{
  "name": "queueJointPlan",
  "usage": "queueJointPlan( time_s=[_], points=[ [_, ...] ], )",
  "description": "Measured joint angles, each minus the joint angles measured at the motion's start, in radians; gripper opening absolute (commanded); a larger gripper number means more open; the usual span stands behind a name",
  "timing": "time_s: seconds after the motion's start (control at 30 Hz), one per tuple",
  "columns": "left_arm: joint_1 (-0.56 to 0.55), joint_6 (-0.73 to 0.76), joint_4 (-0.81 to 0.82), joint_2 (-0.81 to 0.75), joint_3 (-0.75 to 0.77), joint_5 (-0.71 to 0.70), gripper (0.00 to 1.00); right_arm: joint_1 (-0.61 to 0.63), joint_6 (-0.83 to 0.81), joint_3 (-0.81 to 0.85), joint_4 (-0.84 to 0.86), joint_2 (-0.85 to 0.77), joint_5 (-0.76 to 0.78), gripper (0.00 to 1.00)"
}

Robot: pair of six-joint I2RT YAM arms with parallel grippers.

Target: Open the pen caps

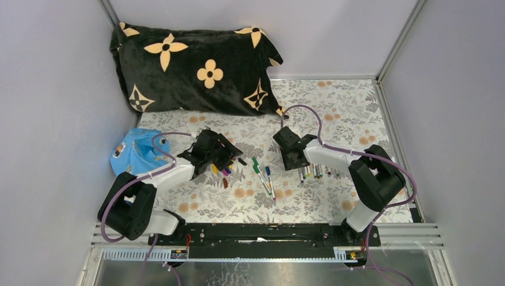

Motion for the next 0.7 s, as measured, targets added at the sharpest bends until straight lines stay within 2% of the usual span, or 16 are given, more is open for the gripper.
queueJointPlan(
  time_s=[0.33, 0.7],
  points=[
    [-0.006, -0.016, -0.002, -0.049, -0.001, 0.000, 0.68, 0.018, -0.029, 0.060, -0.062, -0.093, 0.013, 0.57],
    [-0.007, -0.029, -0.006, -0.116, -0.040, 0.001, 0.67, 0.187, -0.014, 0.053, -0.071, -0.111, -0.048, 0.56]
  ],
)
